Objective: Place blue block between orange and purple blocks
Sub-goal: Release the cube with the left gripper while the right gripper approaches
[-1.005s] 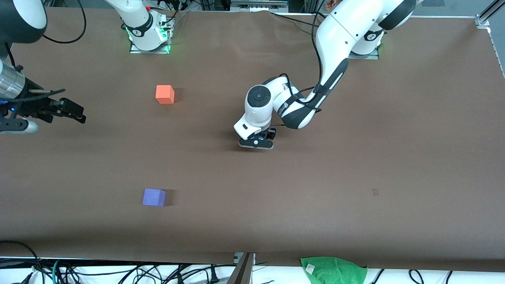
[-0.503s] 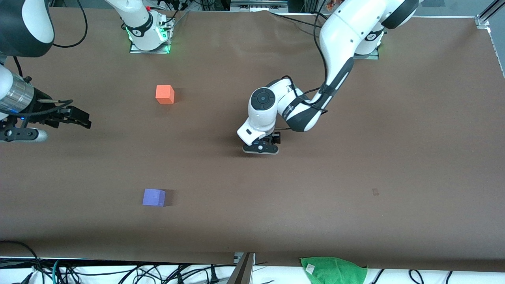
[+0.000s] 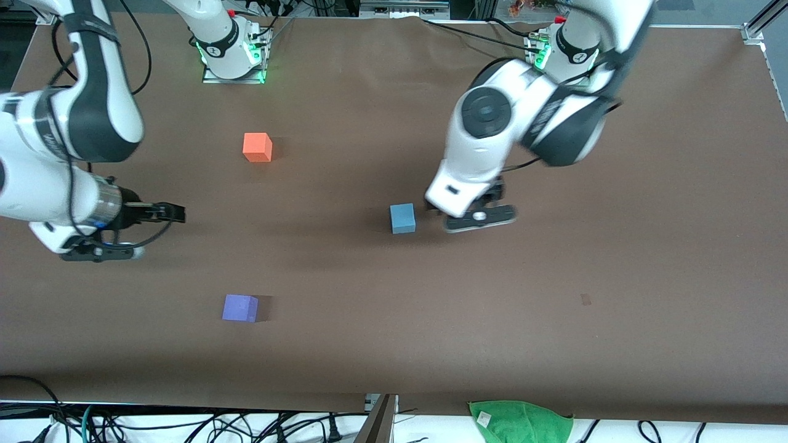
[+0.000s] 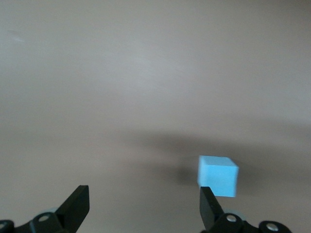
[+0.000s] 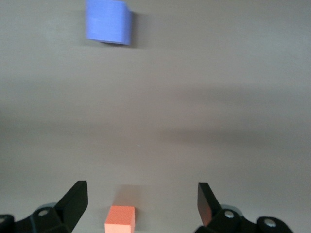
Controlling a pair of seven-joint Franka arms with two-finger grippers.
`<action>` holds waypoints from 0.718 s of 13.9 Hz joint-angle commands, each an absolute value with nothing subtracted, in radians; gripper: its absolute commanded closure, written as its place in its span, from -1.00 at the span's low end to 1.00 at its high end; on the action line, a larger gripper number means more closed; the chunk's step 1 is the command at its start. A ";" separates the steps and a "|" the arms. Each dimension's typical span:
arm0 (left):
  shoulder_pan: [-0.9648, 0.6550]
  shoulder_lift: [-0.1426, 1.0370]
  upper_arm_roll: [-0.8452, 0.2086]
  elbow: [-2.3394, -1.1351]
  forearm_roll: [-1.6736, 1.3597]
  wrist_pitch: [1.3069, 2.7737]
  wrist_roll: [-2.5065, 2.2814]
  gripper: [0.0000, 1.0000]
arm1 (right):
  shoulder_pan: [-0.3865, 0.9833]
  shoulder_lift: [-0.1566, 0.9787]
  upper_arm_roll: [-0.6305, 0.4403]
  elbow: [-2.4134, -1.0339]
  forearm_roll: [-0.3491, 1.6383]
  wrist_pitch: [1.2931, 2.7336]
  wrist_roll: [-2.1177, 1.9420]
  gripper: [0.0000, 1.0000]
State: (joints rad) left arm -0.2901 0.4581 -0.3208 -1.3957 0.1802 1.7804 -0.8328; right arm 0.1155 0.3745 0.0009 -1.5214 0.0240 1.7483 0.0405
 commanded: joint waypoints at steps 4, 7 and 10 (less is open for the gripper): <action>0.007 0.312 -0.333 -1.425 0.079 1.632 -0.429 -1.00 | 0.401 0.527 0.002 -1.470 0.025 1.992 0.396 -0.99; 0.127 0.244 -0.330 -1.425 0.064 1.524 -0.162 -1.00 | 0.517 0.676 0.003 -1.321 0.073 2.049 0.454 -0.99; 0.173 0.174 -0.312 -1.448 0.057 1.493 -0.028 -1.00 | 0.647 0.805 0.000 -1.165 0.087 2.091 0.624 -0.99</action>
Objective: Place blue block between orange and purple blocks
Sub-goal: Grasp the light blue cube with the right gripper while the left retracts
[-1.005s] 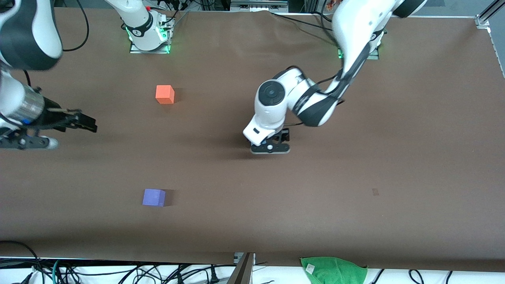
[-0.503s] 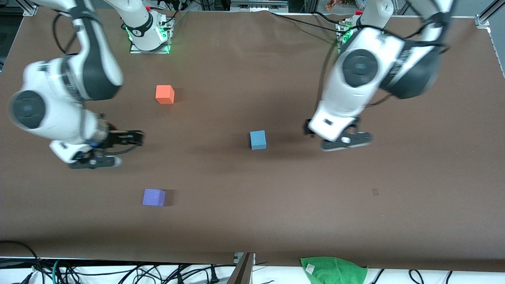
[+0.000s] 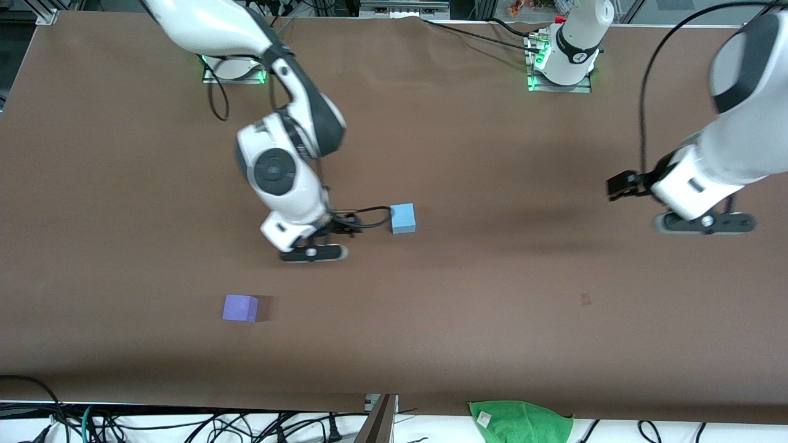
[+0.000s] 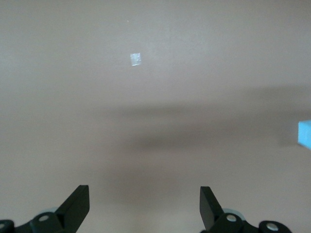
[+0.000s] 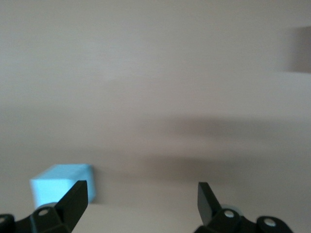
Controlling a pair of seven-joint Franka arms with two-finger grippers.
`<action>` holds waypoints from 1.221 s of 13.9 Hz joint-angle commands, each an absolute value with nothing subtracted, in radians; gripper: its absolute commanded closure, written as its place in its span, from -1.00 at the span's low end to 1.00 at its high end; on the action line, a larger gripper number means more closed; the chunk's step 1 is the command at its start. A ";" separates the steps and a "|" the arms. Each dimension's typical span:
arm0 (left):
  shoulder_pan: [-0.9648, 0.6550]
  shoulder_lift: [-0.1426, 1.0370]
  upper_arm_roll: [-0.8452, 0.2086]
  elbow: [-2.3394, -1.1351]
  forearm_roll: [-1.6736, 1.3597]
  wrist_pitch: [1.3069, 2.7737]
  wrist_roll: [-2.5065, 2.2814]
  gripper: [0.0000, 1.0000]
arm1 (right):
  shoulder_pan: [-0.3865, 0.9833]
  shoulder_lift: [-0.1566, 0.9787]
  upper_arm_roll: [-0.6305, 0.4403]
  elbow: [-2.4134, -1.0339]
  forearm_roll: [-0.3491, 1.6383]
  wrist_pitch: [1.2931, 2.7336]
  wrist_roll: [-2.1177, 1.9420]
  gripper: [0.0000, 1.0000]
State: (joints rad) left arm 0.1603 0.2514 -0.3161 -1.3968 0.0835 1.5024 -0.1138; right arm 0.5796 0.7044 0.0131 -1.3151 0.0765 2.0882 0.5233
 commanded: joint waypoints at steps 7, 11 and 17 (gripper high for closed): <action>-0.032 -0.074 -0.044 -1.744 0.017 1.664 -0.011 -1.00 | 0.750 0.861 -0.006 -1.196 -0.026 2.120 0.676 -0.99; -0.020 -0.055 -0.046 -1.724 0.008 1.652 -0.003 -1.00 | 0.776 0.885 -0.006 -1.233 -0.029 2.183 0.677 -0.99; -0.020 -0.055 -0.052 -1.723 0.008 1.651 0.000 -1.00 | 0.775 0.940 -0.006 -1.233 -0.023 2.267 0.680 -0.99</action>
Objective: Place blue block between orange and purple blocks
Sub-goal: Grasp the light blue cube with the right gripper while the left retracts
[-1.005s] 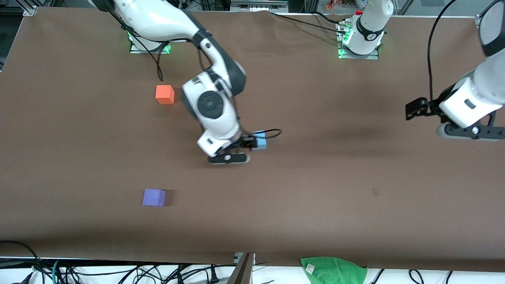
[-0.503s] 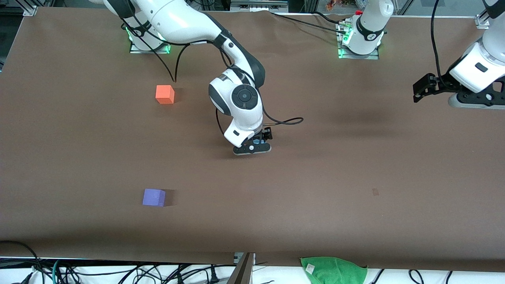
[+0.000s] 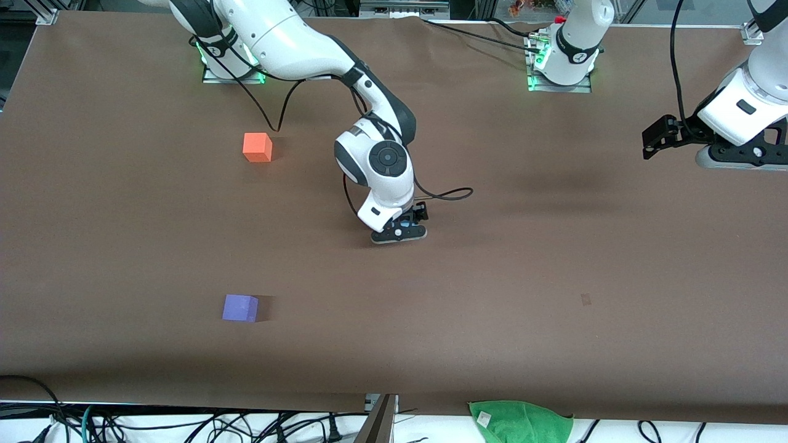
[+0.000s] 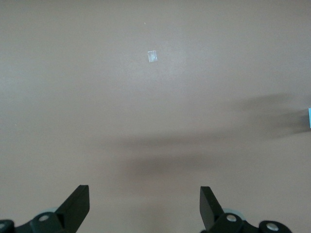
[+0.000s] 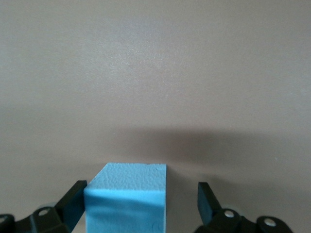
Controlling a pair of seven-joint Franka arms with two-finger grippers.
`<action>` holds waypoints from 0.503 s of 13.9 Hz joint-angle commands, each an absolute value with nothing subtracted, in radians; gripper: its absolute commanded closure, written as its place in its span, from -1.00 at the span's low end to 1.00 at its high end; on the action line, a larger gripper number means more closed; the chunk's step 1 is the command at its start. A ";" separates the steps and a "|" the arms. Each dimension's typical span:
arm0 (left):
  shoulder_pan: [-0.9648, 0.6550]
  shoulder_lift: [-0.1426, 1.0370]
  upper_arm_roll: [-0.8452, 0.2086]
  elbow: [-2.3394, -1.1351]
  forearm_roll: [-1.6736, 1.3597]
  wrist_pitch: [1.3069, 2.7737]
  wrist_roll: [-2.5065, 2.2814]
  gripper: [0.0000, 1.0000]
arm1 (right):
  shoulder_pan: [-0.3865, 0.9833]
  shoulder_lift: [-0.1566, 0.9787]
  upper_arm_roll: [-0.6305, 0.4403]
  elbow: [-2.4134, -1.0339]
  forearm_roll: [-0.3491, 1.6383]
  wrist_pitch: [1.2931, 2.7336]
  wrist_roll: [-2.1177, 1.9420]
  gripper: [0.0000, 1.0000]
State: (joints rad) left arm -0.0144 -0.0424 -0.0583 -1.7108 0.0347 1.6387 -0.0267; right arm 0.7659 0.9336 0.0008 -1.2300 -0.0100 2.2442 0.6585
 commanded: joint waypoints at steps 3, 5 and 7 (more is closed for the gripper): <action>-0.020 -0.055 -0.051 -1.723 0.008 1.651 0.000 -1.00 | 0.776 0.940 -0.008 -1.244 -0.028 2.267 0.683 -0.98; -0.020 -0.055 -0.051 -1.723 0.008 1.649 0.000 -1.00 | 0.775 0.934 -0.014 -1.243 -0.037 2.267 0.670 -0.62; -0.020 -0.055 -0.051 -1.723 0.008 1.648 0.000 -1.00 | 0.779 0.936 -0.015 -1.244 -0.038 2.266 0.686 0.00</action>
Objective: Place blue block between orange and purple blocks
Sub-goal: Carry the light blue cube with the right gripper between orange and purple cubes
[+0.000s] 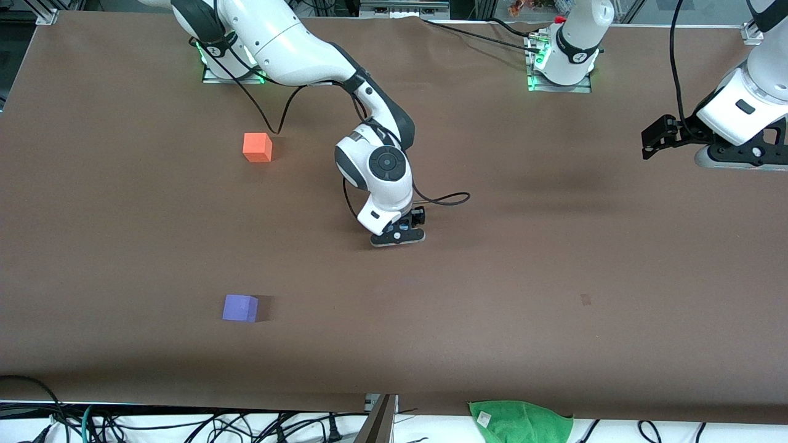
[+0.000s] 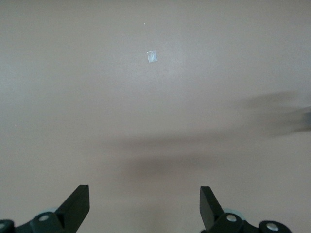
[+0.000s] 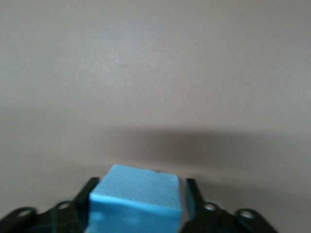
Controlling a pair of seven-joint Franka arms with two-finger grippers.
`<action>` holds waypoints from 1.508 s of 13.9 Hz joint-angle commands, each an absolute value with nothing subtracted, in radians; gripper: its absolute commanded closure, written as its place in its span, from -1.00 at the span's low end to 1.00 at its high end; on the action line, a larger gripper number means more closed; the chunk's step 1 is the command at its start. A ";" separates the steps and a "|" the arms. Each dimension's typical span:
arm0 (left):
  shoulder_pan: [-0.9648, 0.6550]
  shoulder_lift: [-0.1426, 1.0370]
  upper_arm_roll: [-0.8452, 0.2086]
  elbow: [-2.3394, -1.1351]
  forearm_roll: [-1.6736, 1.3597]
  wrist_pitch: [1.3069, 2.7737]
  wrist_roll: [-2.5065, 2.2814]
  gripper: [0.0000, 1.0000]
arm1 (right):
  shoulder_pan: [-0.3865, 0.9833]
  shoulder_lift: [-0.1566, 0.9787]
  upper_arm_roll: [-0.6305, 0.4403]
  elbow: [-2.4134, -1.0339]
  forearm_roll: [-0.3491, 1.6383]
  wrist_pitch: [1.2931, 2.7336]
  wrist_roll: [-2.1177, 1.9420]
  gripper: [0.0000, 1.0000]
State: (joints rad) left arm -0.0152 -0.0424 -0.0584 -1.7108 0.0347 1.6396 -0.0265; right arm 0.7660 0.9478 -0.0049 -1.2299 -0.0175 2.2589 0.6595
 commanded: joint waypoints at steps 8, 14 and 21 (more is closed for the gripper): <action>-0.020 -0.055 -0.052 -1.723 0.008 1.640 0.000 -1.00 | 0.625 0.835 -0.011 -1.243 -0.002 2.096 0.548 0.58; -0.020 -0.055 -0.052 -1.723 0.008 1.638 0.000 -1.00 | 0.431 0.669 -0.025 -1.443 0.058 2.037 0.174 0.56; -0.021 -0.055 -0.054 -1.723 0.008 1.638 0.000 -1.00 | 0.279 0.446 -0.044 -1.935 0.120 2.379 -0.067 0.51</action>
